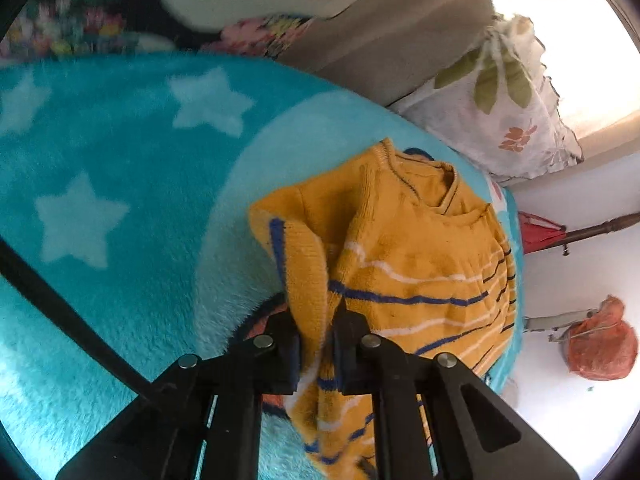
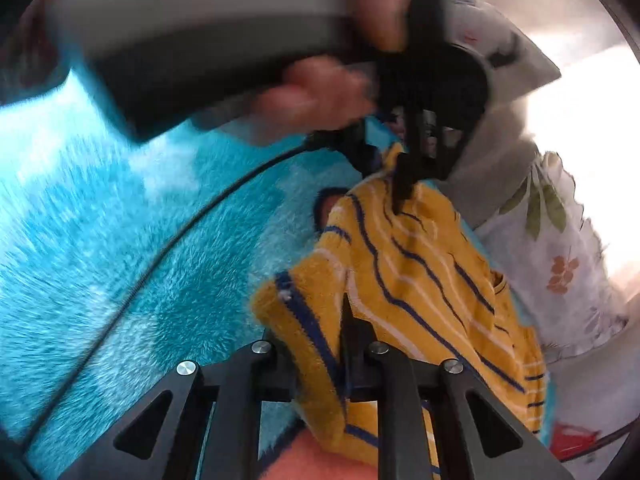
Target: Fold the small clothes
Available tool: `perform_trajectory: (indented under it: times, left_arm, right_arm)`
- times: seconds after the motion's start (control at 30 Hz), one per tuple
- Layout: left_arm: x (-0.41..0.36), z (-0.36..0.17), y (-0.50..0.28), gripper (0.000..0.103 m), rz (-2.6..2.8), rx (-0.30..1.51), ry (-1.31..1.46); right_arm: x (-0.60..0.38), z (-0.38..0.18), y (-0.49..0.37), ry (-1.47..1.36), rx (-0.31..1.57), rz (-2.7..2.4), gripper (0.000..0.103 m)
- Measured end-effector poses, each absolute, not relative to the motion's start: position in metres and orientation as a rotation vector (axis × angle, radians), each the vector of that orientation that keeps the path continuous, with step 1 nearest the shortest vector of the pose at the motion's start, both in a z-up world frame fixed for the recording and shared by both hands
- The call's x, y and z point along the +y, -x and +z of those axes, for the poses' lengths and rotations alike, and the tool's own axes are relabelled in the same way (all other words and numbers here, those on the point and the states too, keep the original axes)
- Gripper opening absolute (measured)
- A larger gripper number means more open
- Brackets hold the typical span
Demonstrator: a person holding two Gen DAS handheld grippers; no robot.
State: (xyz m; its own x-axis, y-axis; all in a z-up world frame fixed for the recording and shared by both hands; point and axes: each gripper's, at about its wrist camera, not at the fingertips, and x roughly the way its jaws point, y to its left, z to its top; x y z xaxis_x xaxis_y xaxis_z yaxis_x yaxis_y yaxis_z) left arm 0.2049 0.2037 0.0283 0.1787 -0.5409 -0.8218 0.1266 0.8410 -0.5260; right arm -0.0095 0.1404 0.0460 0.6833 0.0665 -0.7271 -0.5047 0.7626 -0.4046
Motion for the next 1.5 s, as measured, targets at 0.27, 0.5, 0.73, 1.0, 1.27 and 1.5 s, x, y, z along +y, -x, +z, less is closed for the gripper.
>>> perform_trajectory:
  times: [0.27, 0.5, 0.73, 1.0, 1.27, 1.5]
  left_arm:
    - [0.142, 0.101, -0.197, 0.010, -0.436, 1.200, 0.323]
    - [-0.026, 0.143, -0.201, 0.010, -0.581, 1.161, 0.200]
    - [-0.139, 0.113, -0.186, 0.015, -0.597, 1.244, 0.136]
    - [-0.066, 0.148, -0.131, 0.055, -0.411, 1.105, 0.171]
    - [0.002, 0.128, -0.071, 0.055, -0.195, 1.107, 0.222]
    - [0.018, 0.098, -0.036, 0.055, -0.100, 1.153, 0.203]
  right_arm:
    - [0.050, 0.103, 0.011, 0.451, 0.667, 0.340, 0.013]
    - [-0.082, 0.118, 0.010, 0.303, 0.669, 0.170, 0.013]
    - [-0.201, 0.054, -0.007, 0.181, 0.919, 0.059, 0.025]
    - [-0.277, 0.082, -0.003, -0.022, 0.874, 0.063, 0.050]
    - [-0.284, 0.077, -0.085, -0.345, 0.938, 0.265, 0.051]
    - [-0.274, 0.063, -0.129, -0.430, 1.027, 0.373, 0.011]
